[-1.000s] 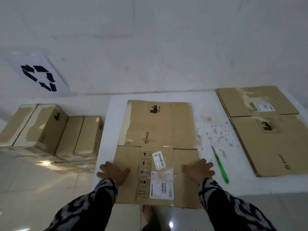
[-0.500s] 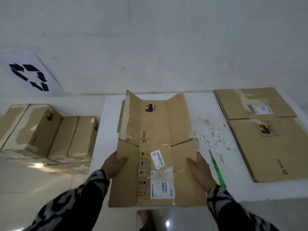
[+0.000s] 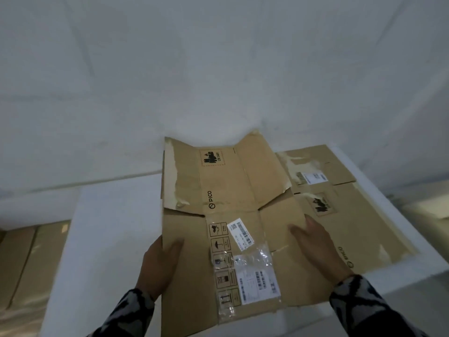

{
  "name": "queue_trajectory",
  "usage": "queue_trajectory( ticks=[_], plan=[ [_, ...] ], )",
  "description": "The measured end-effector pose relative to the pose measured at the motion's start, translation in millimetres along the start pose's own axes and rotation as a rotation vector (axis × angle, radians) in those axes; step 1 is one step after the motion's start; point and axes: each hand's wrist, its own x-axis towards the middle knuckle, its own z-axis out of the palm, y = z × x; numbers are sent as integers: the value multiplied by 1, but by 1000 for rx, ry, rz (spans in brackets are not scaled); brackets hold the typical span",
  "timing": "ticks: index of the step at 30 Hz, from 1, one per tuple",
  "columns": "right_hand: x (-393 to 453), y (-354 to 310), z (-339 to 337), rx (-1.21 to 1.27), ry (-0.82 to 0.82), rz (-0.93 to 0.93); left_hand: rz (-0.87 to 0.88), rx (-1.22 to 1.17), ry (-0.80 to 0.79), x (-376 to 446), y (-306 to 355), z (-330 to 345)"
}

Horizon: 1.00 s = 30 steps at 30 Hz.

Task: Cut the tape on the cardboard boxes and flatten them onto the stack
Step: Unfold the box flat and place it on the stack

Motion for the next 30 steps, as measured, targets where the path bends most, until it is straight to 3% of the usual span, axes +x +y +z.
queue_trajectory(
  ticks=[9,15,18,21,26,30],
  plan=[
    [109,109,-177,-44,20,-71,127,12,67,-7,102,215],
    [181,179,-239,-137,-71,-21,-168,49,-13,-8,121,331],
    [209,218,-233,-240,-209,133,-363,70,-109,-3,108,361],
    [222,245,-224,-218,-249,192,-375,92,-101,-4,92,372],
    [234,272,-231,-176,-198,194,-353,75,-105,-4,90,386],
    [242,272,-236,-363,-125,274,-334,221,-142,-1,100,395]
  ],
)
